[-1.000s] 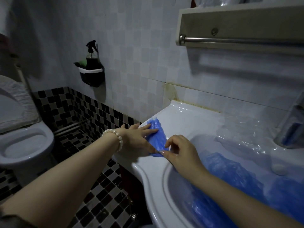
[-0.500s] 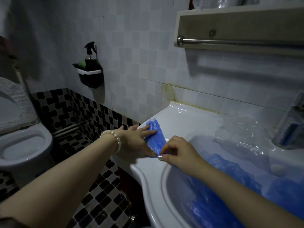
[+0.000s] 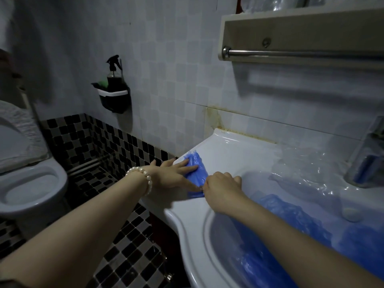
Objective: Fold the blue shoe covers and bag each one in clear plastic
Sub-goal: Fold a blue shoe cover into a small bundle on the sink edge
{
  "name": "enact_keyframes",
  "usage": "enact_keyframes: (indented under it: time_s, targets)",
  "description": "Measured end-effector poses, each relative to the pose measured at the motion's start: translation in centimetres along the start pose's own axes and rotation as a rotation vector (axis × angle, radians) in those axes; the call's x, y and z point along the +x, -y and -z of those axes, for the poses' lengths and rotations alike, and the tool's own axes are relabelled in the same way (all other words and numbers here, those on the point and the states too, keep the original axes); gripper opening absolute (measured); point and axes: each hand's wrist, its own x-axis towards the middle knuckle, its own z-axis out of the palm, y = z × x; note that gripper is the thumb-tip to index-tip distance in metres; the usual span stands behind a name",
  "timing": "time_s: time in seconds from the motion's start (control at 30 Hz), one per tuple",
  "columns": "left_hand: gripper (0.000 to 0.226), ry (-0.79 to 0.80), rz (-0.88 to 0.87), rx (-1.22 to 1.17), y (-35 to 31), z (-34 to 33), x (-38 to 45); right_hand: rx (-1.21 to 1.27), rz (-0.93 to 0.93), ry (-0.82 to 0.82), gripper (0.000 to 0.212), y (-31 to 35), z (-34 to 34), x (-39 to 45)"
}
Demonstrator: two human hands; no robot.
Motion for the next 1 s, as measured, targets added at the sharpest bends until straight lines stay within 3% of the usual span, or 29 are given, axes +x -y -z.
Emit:
enact_keyframes:
  time_s: [0.17, 0.33, 0.43, 0.53, 0.63, 0.73, 0.87, 0.93, 1.0]
  targets:
    - [0.081, -0.016, -0.011, 0.046, -0.1, 0.0, -0.3, 0.052, 0.013, -0.006, 0.024, -0.2, 0.0, 0.0]
    - [0.080, -0.021, -0.007, 0.027, -0.2, 0.0, -0.3, 0.797, 0.184, -0.155, 0.013, -2.8, -0.8, -0.6]
    - [0.079, -0.024, -0.013, 0.004, 0.0, 0.1, -0.2, 0.749, 0.359, -0.154, 0.014, -4.3, -1.3, -0.7]
    - [0.077, -0.037, -0.008, 0.009, 0.1, 0.0, 0.1, 0.677, 0.363, -0.216, 0.005, -4.1, -1.5, -0.1]
    - [0.083, 0.002, -0.007, -0.092, 0.1, 0.1, 0.3, 0.503, 0.284, -0.243, 0.012, -3.0, -1.6, 0.3]
    - [0.084, 0.014, 0.001, -0.087, 0.3, 0.1, 0.4, 0.380, 0.096, -0.076, 0.031, -2.0, -0.5, 0.8]
    - [0.069, -0.060, 0.005, 0.040, 0.1, -0.4, 0.5, 0.227, 0.003, -0.020, 0.023, -1.2, -0.1, 1.4]
    - [0.068, -0.067, 0.006, 0.042, 0.0, -0.4, 0.4, 0.301, 0.015, -0.099, 0.015, -1.2, -0.4, 1.1]
    - [0.069, -0.066, 0.008, 0.030, 0.0, -0.4, 0.4, 0.581, 0.067, -0.236, 0.018, -1.8, -1.3, 0.6]
